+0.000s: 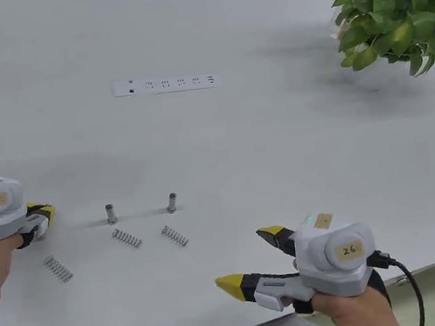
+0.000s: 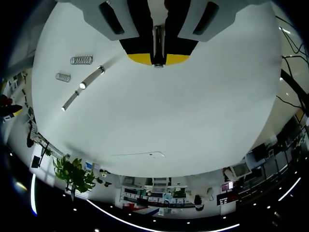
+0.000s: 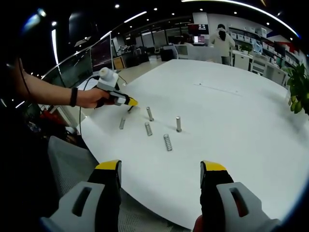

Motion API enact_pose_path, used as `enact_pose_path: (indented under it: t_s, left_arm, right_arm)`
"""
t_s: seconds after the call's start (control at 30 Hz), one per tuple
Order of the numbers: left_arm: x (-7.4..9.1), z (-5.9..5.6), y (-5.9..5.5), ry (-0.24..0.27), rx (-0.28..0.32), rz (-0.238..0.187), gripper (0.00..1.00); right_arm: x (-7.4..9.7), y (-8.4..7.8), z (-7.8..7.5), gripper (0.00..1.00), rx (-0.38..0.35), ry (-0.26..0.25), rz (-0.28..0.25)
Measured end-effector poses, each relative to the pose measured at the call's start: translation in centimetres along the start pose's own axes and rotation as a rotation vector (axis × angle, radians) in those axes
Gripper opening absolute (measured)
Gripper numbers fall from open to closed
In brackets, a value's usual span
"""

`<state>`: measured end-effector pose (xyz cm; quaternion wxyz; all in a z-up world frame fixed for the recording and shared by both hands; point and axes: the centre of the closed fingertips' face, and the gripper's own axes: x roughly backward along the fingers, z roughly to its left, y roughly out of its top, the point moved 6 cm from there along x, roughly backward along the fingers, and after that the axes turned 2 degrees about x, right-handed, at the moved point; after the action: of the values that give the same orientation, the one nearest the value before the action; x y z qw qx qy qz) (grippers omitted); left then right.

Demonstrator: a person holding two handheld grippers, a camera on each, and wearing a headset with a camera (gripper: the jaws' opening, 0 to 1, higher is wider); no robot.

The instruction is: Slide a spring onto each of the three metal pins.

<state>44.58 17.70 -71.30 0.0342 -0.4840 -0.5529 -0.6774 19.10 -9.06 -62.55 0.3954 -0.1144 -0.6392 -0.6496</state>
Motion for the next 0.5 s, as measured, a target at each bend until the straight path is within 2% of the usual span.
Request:
enact_pose_path:
  t_s: [0.27,0.5]
  left_arm:
    - [0.9,-0.2,0.0,-0.003,0.0,-0.017,0.0]
    - [1.6,0.0,-0.1,0.001,0.011,-0.024,0.0]
  right_arm:
    - [-0.2,0.1,0.2,0.65,-0.001,0.0,-0.011]
    - [-0.3,0.1,0.5,0.65,0.003,0.005,-0.016]
